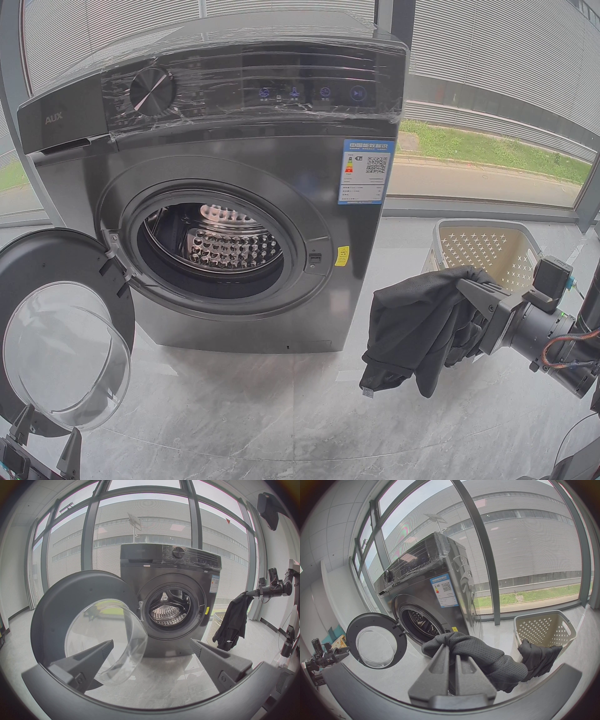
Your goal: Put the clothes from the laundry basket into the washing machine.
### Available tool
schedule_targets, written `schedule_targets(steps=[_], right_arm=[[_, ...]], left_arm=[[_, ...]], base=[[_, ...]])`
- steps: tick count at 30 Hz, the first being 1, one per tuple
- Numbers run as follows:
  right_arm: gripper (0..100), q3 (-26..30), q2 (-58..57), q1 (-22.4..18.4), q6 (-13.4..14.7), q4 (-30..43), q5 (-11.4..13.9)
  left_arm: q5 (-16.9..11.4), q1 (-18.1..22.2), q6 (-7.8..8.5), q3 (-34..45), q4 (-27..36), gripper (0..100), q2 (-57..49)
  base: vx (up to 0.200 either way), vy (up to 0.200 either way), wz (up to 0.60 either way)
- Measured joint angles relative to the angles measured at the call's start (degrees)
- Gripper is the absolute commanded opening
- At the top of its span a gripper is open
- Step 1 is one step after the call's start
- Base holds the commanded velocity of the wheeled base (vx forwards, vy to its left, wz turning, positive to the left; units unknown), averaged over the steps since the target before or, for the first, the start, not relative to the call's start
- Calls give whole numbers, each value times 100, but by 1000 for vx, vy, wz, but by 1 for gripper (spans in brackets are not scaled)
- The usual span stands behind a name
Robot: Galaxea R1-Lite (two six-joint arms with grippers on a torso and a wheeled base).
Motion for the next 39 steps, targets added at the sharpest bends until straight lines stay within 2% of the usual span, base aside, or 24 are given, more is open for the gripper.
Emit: schedule_targets(steps=[5, 11, 20, 39], right_arm=[[0, 0, 0, 2, 2, 2, 4], [0, 0, 0, 0, 0, 6, 4], [0, 15, -2, 0, 2, 6, 4], [0, 33, -2, 4, 11, 6, 4]], left_arm=[[0, 0, 9, 0, 4, 100, 0], [2, 7, 11, 0, 2, 100, 0], [-2, 2, 5, 0, 2, 100, 0], [2, 0, -2, 0, -2, 100, 0]], base=[[0, 0, 0], [-200, 0, 0], [0, 0, 0], [0, 189, 0]])
